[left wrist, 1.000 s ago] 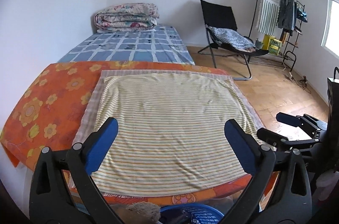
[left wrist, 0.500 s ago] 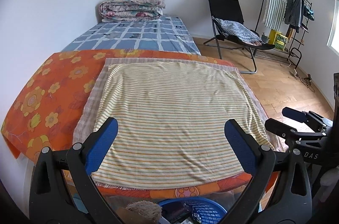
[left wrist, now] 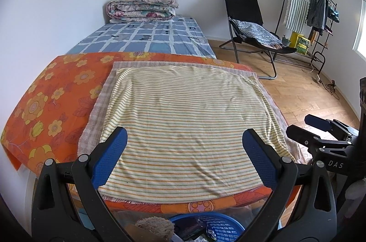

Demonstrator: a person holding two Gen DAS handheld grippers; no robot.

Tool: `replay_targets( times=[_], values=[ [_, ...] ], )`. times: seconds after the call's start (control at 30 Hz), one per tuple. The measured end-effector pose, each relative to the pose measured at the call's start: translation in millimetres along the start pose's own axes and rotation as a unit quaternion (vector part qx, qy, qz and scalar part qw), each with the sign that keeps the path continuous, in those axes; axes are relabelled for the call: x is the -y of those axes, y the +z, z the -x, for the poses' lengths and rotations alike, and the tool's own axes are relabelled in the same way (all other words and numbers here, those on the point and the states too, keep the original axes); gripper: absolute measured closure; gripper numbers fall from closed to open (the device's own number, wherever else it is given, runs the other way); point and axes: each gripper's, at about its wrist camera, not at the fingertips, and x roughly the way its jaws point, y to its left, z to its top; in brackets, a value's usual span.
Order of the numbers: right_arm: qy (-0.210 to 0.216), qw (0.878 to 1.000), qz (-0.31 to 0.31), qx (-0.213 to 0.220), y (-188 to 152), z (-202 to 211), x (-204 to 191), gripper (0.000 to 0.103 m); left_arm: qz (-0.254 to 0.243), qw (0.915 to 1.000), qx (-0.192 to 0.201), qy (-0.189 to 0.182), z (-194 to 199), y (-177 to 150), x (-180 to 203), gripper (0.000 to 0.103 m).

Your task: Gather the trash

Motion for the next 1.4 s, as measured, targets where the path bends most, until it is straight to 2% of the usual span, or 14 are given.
replay_targets(
  times=[1.0, 1.4],
  values=[
    [-0.003, 1.000, 0.001, -0.003, -1.3, -1.0, 2.6, 0.022, 0.002, 1.0000, -0.005, -0.004, 1.3, -1.7, 5.7, 0.001],
    [-0.005, 1.000, 0.003, -0.006, -4.4, -1.0, 3.9, 0.023, 0.007, 1.0000, -0.002, 0.006, 5.1, -1.0, 9.8, 0.001]
  ],
)
